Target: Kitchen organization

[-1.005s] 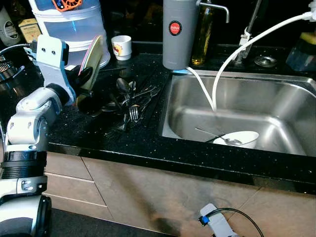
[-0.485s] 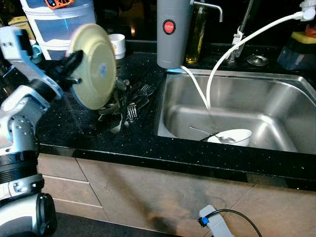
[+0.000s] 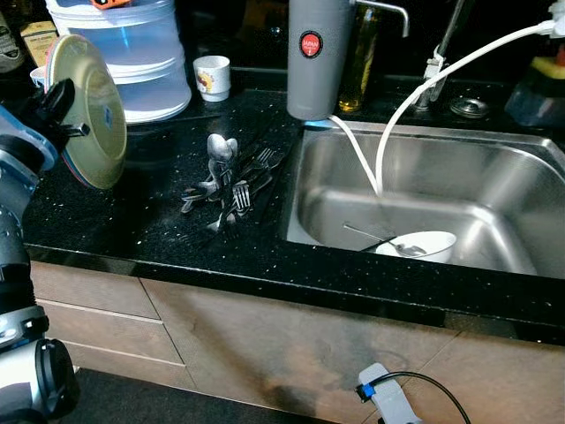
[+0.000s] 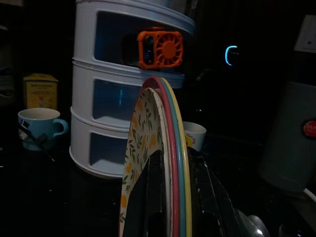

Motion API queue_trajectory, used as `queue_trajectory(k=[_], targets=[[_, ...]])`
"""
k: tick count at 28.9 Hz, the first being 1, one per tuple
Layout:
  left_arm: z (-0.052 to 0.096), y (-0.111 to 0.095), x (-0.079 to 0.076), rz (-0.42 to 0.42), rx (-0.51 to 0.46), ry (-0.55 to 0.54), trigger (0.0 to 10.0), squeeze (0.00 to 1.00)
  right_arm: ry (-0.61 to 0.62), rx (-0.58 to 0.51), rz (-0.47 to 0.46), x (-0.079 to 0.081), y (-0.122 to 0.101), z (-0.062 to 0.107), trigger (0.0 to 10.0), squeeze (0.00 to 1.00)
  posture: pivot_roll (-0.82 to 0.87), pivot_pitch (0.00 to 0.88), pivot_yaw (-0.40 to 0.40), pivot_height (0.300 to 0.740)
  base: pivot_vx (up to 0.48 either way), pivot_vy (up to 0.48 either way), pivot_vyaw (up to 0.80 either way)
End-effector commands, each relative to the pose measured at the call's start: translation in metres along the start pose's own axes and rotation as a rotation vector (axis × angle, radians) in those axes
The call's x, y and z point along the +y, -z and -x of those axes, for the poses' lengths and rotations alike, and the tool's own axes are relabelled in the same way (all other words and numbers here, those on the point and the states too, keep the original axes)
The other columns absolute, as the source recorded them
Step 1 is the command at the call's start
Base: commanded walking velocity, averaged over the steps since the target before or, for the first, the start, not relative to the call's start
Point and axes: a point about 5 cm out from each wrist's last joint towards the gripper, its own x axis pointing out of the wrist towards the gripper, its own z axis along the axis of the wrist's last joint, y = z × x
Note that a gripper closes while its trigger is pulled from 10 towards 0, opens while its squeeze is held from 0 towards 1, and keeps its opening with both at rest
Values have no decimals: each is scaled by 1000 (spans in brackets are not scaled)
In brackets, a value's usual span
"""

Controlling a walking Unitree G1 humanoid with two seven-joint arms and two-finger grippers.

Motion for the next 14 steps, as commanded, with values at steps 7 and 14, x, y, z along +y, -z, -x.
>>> queue_trajectory(k=[7, 14], targets=[[-2, -25, 6, -86, -110, -51, 7216, 1000, 6, -2, -3, 0, 0, 0, 10000, 0, -8, 0, 8, 740, 0, 0, 0], [-4, -17, 4, -77, -98, -49, 10000, 1000, 8, 1, 1, 0, 1, 0, 10000, 0, -9, 0, 5, 740, 0, 0, 0]])
